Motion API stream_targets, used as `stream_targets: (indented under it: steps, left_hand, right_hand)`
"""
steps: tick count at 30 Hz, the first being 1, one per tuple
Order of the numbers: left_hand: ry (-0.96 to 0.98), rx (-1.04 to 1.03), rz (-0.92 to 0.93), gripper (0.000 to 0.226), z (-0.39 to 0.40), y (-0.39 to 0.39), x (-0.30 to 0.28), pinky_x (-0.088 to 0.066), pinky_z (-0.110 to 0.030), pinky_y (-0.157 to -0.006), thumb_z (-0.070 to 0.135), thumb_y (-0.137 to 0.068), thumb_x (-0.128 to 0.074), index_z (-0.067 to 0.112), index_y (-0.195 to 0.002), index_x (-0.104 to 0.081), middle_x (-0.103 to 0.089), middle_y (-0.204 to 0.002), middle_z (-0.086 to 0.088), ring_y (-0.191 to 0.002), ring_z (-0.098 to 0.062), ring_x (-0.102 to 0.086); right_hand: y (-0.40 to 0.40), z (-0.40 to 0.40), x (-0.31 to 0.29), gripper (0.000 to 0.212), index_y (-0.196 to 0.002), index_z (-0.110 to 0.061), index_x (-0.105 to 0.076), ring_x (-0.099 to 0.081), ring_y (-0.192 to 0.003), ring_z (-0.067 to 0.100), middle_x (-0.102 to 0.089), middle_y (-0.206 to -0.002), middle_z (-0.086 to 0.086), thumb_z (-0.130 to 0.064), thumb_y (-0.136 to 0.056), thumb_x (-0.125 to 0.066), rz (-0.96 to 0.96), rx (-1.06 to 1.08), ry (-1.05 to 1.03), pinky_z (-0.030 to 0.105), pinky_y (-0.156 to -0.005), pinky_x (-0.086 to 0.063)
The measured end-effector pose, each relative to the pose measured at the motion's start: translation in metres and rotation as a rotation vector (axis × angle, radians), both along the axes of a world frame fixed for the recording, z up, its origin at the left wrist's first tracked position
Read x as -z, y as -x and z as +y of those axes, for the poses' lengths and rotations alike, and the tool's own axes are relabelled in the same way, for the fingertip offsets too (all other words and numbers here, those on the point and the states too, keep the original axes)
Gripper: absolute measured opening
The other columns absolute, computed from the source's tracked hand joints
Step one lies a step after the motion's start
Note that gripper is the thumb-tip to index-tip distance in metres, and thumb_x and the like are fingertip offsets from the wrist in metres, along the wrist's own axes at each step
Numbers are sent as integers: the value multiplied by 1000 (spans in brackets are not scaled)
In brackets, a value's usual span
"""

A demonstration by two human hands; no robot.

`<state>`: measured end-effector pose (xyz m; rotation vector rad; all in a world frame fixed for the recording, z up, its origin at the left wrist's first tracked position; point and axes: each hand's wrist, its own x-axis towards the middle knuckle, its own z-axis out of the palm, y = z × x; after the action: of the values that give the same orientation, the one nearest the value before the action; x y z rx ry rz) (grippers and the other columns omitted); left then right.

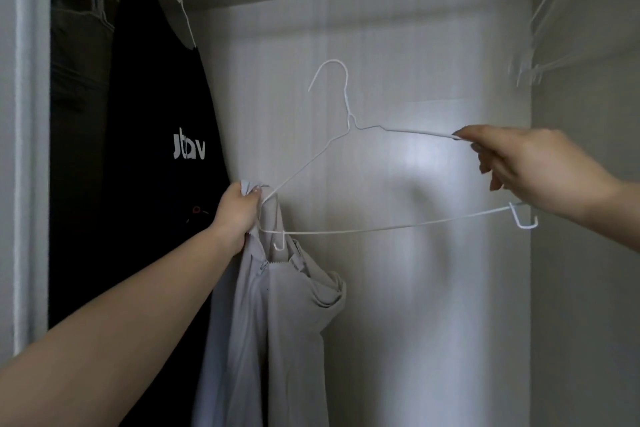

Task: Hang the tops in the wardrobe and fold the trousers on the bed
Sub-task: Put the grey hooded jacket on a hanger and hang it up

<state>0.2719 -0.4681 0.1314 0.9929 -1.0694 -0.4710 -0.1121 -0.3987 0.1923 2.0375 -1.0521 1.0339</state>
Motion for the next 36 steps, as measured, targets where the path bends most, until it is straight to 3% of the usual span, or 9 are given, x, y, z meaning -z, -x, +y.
stream_targets:
  steps: [5, 10, 19, 22, 25, 27, 29, 32, 36]
  left_hand:
    - [39, 48, -76, 15, 3, 20, -3, -49, -30, -78, 19, -100, -46, 13, -107, -58, -62, -98, -6, -95, -23, -59]
    - [88, 134, -76, 13, 9, 52, -10, -49, -37, -94, 20, -99, -46, 20, -101, -59, -64, -110, -8, -103, -23, -61]
    - [226, 133, -156, 9, 17, 76, -17, -48, -22, -72, 25, -96, -55, 27, -87, -58, -64, -84, 8, -77, -5, -60]
    - [242, 60, -187, 16, 19, 80, -15, -48, -22, -71, 18, -95, -56, 27, -82, -56, -63, -83, 7, -76, -7, -59]
    - [240, 40, -162, 15, 22, 82, -16, -47, -27, -76, 17, -95, -56, 25, -82, -56, -62, -85, 4, -80, -12, -58]
    - [251, 37, -143, 16, 24, 84, -17, -47, -25, -75, 16, -95, -55, 25, -82, -55, -62, -84, 5, -80, -11, -57]
    - [260, 44, -124, 16, 28, 87, -18, -47, -27, -79, 16, -96, -55, 25, -83, -55, -61, -85, 4, -82, -13, -57]
    - [271, 59, -109, 15, 35, 91, -20, -49, -32, -82, 17, -96, -55, 24, -83, -55, -62, -86, 1, -83, -14, -58]
    - [282, 61, -101, 15, 41, 90, -20, -50, -37, -86, 17, -96, -55, 23, -82, -55, -63, -90, -4, -85, -17, -59]
  right_hand:
    - [-13, 3, 9, 49, -123, -35, -52, -61, -58, -3, -60, -85, -12, -17, -82, -33, 60, 9, 8, 30, -66, -53]
    - [-32, 4, 26, 49, -132, -32, -49, -59, -66, 8, -60, -91, -10, -8, -89, -43, 126, 12, -76, 31, -72, -51]
    - [-43, 1, 52, 48, -137, -31, -44, -64, -87, 22, -63, -108, -8, -17, -93, -33, 157, 16, -109, 35, -77, -50]
    - [-46, 2, 53, 41, -137, -21, -49, -59, -104, 28, -60, -118, 3, -19, -96, -45, 226, 94, 18, 37, -81, -49]
    - [-56, 13, 59, 44, -123, -3, -62, -62, -105, 35, -63, -117, 17, -10, -80, -70, 320, -94, 214, 43, -88, -50]
    - [-67, 22, 74, 36, -115, -5, -66, -67, -91, 30, -67, -107, 11, -13, -80, -64, 401, -265, 248, 36, -73, -56]
    - [-83, 26, 96, 39, -121, -11, -62, -66, -89, 24, -65, -109, 4, -25, -87, -48, 435, -287, 85, 31, -64, -56]
    - [-100, 12, 124, 59, -146, -22, -29, -46, -125, 19, -41, -143, -1, -40, -93, -46, 346, -188, -319, 26, -100, -38]
    - [-113, 1, 140, 79, -152, -26, -13, -32, -138, 11, -30, -154, -4, -39, -88, -58, 201, -389, -596, 20, -112, -23]
